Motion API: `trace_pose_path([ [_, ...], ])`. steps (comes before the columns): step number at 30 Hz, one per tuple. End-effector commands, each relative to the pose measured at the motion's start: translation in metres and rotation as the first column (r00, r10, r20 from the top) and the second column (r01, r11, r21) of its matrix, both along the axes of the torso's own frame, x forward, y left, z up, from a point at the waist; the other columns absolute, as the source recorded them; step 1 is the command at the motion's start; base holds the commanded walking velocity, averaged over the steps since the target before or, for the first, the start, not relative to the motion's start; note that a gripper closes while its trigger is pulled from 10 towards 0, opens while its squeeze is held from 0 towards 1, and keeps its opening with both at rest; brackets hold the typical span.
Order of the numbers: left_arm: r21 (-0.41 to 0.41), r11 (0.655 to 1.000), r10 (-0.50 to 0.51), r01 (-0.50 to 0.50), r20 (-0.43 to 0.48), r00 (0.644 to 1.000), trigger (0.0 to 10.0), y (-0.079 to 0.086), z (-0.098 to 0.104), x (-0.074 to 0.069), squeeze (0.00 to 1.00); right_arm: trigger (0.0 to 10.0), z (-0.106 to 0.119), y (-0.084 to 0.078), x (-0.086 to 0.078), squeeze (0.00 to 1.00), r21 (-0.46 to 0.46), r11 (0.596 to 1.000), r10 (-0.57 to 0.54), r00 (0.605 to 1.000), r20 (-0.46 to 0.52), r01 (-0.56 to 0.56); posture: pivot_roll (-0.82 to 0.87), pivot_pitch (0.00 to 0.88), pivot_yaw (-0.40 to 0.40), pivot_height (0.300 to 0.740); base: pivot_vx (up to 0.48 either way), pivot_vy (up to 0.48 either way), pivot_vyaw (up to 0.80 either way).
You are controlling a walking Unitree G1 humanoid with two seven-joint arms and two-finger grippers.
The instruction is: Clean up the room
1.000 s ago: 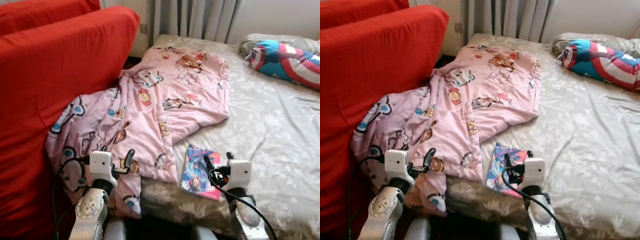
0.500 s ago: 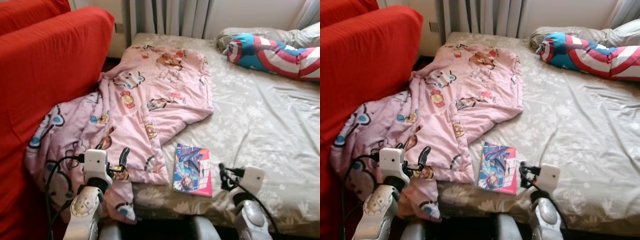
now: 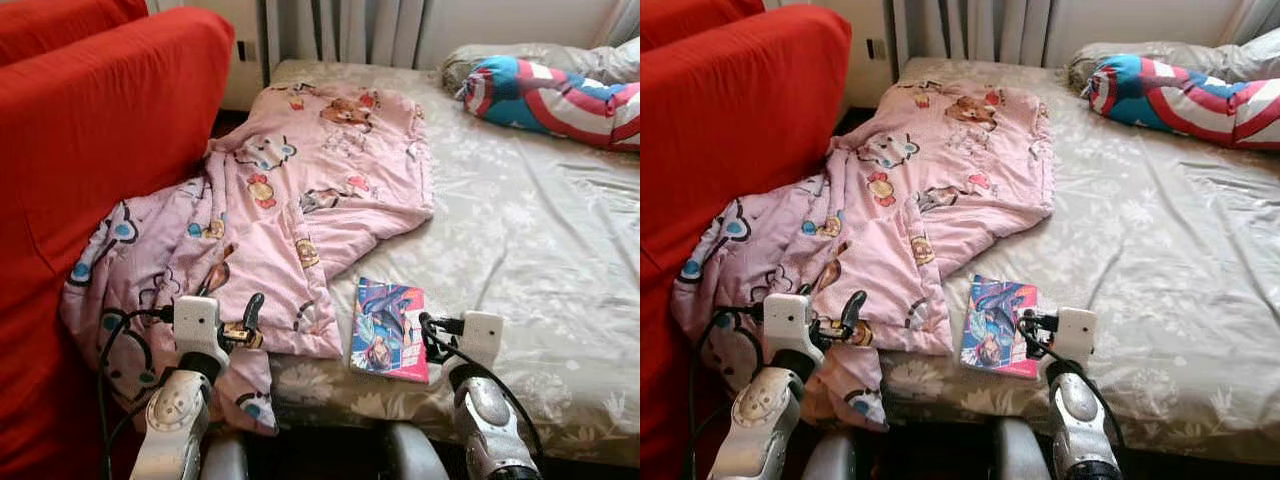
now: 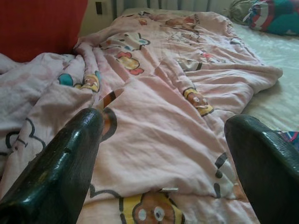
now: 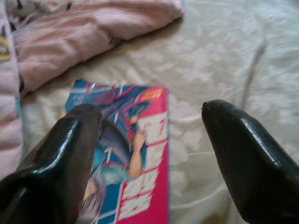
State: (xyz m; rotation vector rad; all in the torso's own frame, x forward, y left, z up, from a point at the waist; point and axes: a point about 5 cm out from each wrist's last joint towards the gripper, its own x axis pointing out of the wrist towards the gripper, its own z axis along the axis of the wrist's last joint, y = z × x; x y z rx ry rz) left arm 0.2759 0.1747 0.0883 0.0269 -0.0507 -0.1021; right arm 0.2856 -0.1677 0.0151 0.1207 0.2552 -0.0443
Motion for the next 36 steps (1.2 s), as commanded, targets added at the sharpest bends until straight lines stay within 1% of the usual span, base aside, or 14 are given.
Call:
trace_pose_path([
  [1,0.003,1.0,-0.009,0.009,-0.014,1.0,10.0,-0.001,-0.002,-0.001,0.0,10.0,-0.007,-0.003,-0.006,0.0,0.009,1.0,-0.018,1.0,-0.02,0.018,0.0,0.103,-0.039,0.583,0.0,0.0,0.0],
  [5,0.003,1.0,-0.014,0.014,-0.013,1.0,10.0,-0.001,-0.002,-0.002,0.0,10.0,-0.007,-0.002,-0.003,0.0,0.008,1.0,-0.018,1.0,-0.025,0.018,0.0,0.102,-0.035,0.583,0.0,0.0,0.0],
  [6,0.005,1.0,-0.017,0.017,-0.012,1.0,10.0,-0.001,-0.001,-0.002,0.0,10.0,-0.005,-0.003,0.001,0.0,0.01,1.0,-0.023,0.999,-0.024,0.024,0.0,0.1,-0.034,0.583,0.0,0.0,0.0],
  [10,0.008,1.0,-0.019,0.019,-0.009,1.0,10.0,-0.001,0.0,-0.002,0.0,10.0,-0.002,-0.005,0.006,0.0,0.01,0.999,-0.039,0.999,-0.021,0.04,0.01,0.099,-0.031,0.583,0.0,0.0,0.0],
  [13,0.012,1.0,-0.022,0.022,-0.007,1.0,10.0,0.0,0.001,-0.002,0.0,10.0,-0.003,-0.005,0.008,0.0,0.023,0.998,-0.05,0.998,-0.044,0.051,0.02,0.102,-0.027,0.583,0.0,0.0,0.0],
  [14,0.017,0.999,-0.027,0.027,-0.005,1.0,10.0,0.0,0.002,-0.003,0.0,10.0,-0.005,-0.005,0.009,0.0,0.064,0.996,-0.066,0.996,-0.058,0.069,0.02,0.107,-0.024,0.583,0.0,0.0,0.0],
  [16,0.026,0.999,-0.035,0.035,-0.004,0.999,10.0,0.0,0.003,-0.004,0.0,10.0,-0.006,-0.005,0.01,0.0,0.098,0.992,-0.072,0.995,-0.072,0.079,0.03,0.111,-0.021,0.583,0.0,0.0,0.0],
  [17,0.03,0.999,-0.037,0.037,-0.004,0.999,10.0,0.0,0.004,-0.006,0.0,10.0,-0.005,-0.004,0.012,0.0,0.128,0.987,-0.087,0.993,-0.077,0.097,0.03,0.122,-0.017,0.583,0.0,0.0,0.0],
  [21,0.039,0.999,-0.034,0.034,-0.006,0.999,10.0,0.005,0.005,-0.009,0.0,10.0,-0.004,-0.004,0.016,0.0,0.165,0.978,-0.115,0.989,-0.09,0.129,0.04,0.141,-0.01,0.583,0.0,0.0,0.0],
  [23,0.048,0.998,-0.028,0.029,-0.013,1.0,10.0,0.008,0.006,-0.013,0.0,10.0,-0.002,-0.004,0.019,0.0,0.174,0.975,-0.122,0.988,-0.098,0.138,0.05,0.16,-0.003,0.583,0.0,0.0,0.0],
  [24,0.051,0.998,-0.026,0.027,-0.014,1.0,10.0,0.01,0.006,-0.016,0.0,10.0,-0.002,-0.003,0.019,0.0,0.18,0.973,-0.125,0.987,-0.098,0.141,0.05,0.169,-0.001,0.583,0.0,0.0,0.0],
  [32,0.063,0.998,-0.021,0.022,-0.025,0.999,10.0,0.015,0.011,-0.028,0.0,10.0,-0.005,-0.004,0.019,0.0,0.22,0.965,-0.123,0.985,-0.119,0.147,0.08,0.233,0.013,0.583,0.0,0.0,0.0],
  [36,0.072,0.997,-0.019,0.022,-0.039,0.999,10.0,0.018,0.011,-0.032,0.0,10.0,-0.005,-0.01,0.018,0.0,0.225,0.96,-0.139,0.982,-0.127,0.165,0.08,0.255,0.018,0.583,0.0,0.0,0.0],
])
